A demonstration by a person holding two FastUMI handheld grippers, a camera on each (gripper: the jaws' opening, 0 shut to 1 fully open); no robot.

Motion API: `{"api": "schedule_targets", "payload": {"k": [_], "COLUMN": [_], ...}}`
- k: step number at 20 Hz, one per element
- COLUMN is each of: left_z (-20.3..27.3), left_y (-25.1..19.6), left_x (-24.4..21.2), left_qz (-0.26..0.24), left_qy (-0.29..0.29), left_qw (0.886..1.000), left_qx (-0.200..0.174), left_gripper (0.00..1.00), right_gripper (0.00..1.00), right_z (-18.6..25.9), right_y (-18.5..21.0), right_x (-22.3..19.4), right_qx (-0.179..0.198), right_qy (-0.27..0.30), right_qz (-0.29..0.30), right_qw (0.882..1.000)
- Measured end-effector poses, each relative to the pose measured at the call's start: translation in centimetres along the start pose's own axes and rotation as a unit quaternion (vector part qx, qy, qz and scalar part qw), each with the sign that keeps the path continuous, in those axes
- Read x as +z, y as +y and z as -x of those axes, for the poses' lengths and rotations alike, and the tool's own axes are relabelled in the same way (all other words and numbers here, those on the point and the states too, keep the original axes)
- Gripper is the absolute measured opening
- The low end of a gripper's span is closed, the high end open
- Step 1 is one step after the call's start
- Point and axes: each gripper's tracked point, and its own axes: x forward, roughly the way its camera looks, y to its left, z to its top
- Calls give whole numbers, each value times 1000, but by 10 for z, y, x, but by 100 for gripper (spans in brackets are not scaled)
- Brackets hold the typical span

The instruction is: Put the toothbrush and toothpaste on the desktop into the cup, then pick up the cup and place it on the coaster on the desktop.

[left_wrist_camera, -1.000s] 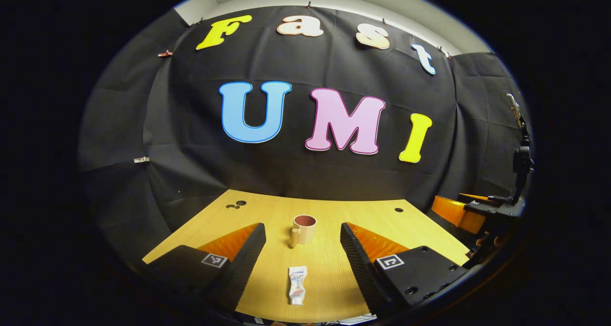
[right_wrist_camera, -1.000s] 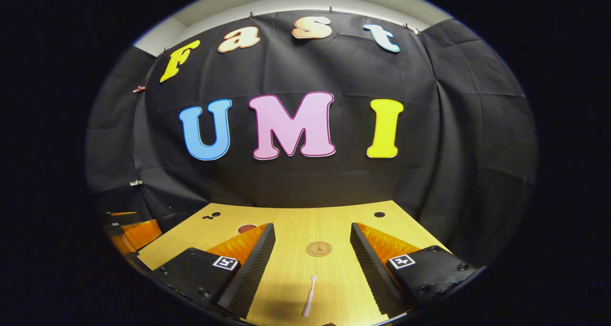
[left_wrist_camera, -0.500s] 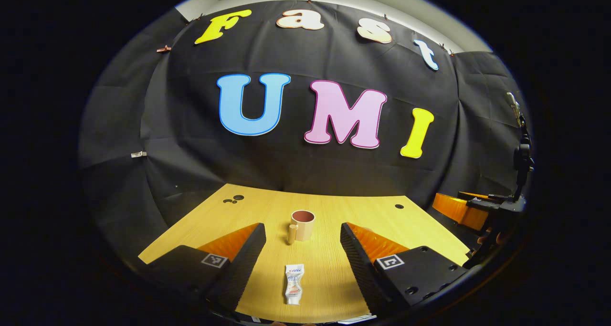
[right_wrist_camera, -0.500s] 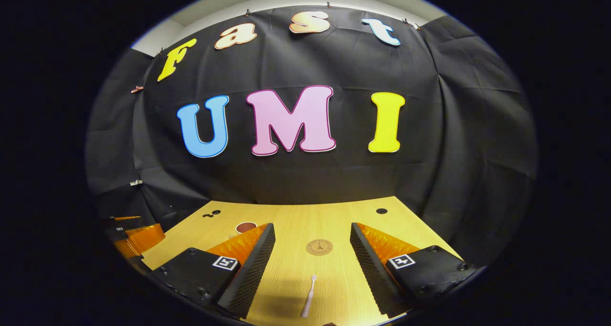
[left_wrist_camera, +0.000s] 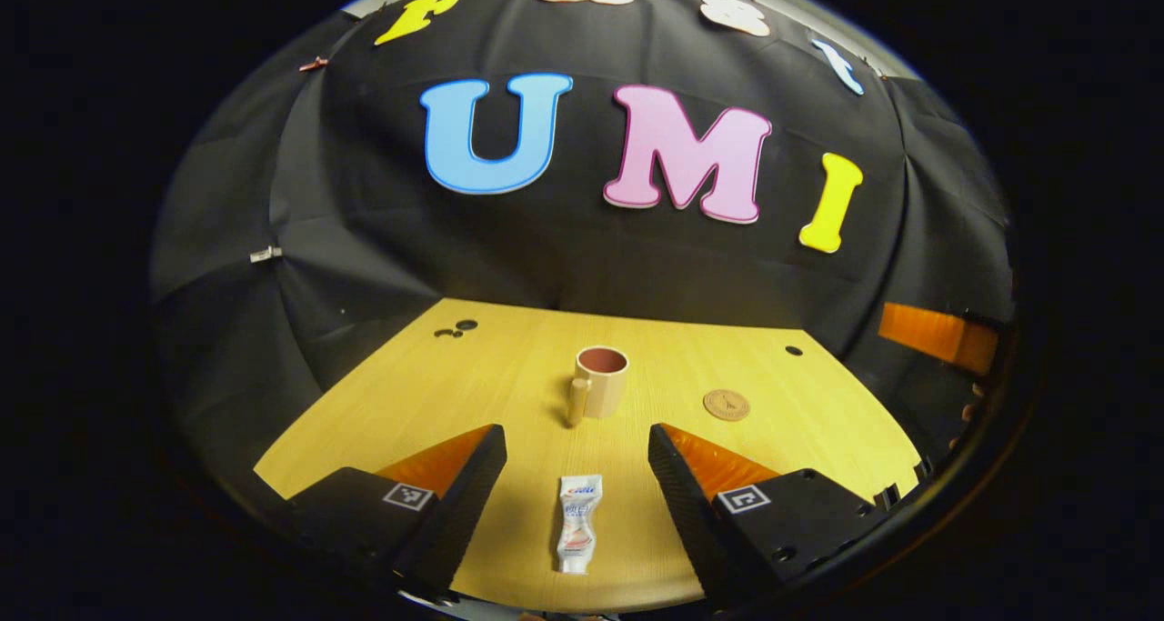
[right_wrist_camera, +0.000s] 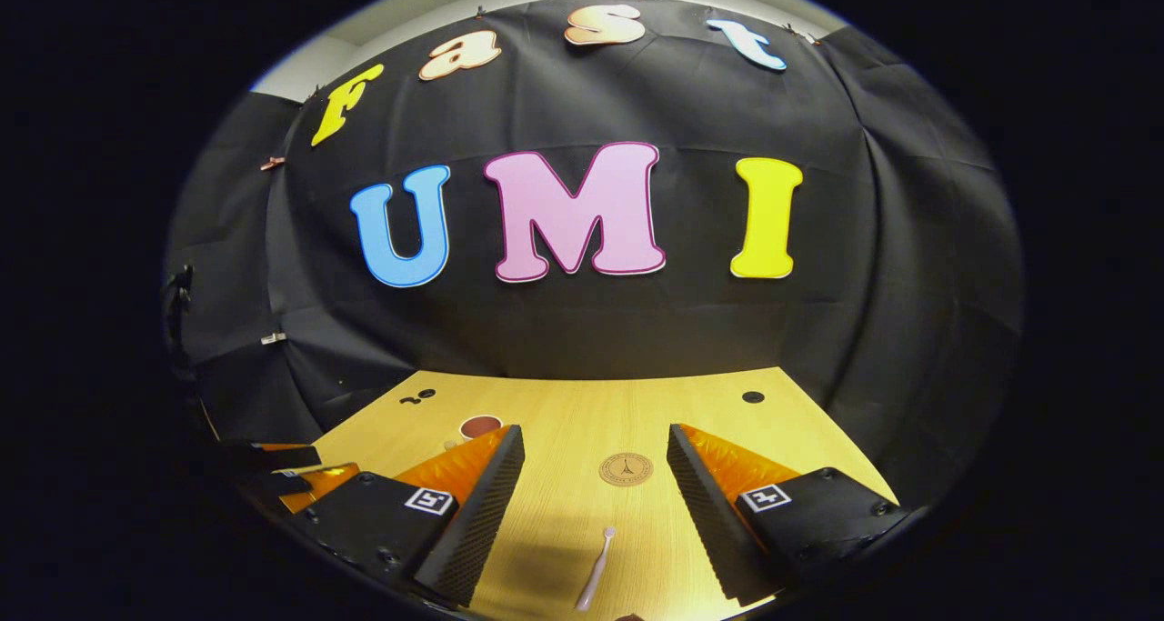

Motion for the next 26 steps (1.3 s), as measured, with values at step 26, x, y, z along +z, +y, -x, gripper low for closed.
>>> {"api": "schedule_targets", "payload": {"k": [26], "left_z": [-102], "left_y": [-3], "left_x": [-180], "left_qz": [-52], "left_qy": [237], "left_qw": [970], "left_qx": [6], "left_gripper": [75], "right_gripper": [97], "right_z": [-63], "right_y": [-28], "right_x": [-68], "right_qx": [25], "right_qy": [92], "right_qz": [10], "right_qw": [995]}}
